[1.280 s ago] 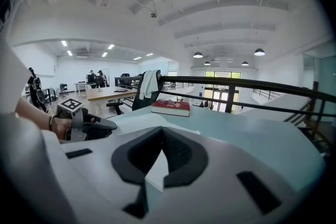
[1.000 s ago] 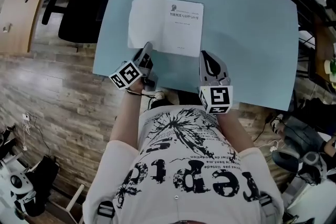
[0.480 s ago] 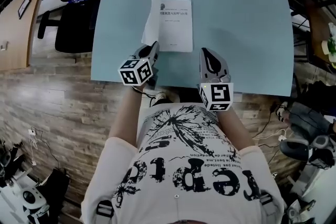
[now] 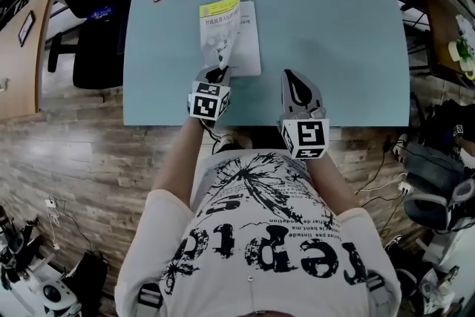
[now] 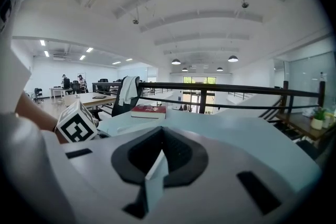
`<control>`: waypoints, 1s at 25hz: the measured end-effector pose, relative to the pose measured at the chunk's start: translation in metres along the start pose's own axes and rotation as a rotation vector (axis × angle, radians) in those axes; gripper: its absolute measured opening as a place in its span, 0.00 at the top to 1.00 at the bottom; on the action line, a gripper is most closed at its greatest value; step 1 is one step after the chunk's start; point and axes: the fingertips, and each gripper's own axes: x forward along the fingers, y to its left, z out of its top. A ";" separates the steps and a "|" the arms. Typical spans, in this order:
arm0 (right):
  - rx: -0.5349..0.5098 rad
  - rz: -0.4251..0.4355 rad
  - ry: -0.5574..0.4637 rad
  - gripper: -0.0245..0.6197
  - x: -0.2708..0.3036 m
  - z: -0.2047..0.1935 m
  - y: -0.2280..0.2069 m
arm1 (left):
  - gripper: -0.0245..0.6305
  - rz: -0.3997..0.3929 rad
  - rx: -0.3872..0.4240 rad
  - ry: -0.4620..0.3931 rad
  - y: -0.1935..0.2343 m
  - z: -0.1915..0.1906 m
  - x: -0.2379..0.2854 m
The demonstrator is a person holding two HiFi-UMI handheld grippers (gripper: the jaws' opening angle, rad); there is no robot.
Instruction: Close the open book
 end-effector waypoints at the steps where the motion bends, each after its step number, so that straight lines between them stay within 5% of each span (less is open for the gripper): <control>1: 0.001 -0.005 -0.002 0.95 -0.001 0.000 -0.003 | 0.93 0.006 0.026 0.026 -0.002 -0.002 0.005; 16: 0.027 -0.073 -0.002 0.95 -0.019 -0.006 -0.029 | 0.87 0.026 0.186 0.256 -0.018 -0.022 0.033; 20: 0.023 -0.070 0.000 0.95 -0.020 -0.005 -0.026 | 0.64 -0.090 0.183 0.278 -0.034 -0.025 0.033; 25: 0.010 -0.059 -0.007 0.95 -0.021 -0.001 -0.018 | 0.63 -0.096 0.201 0.262 -0.036 -0.025 0.026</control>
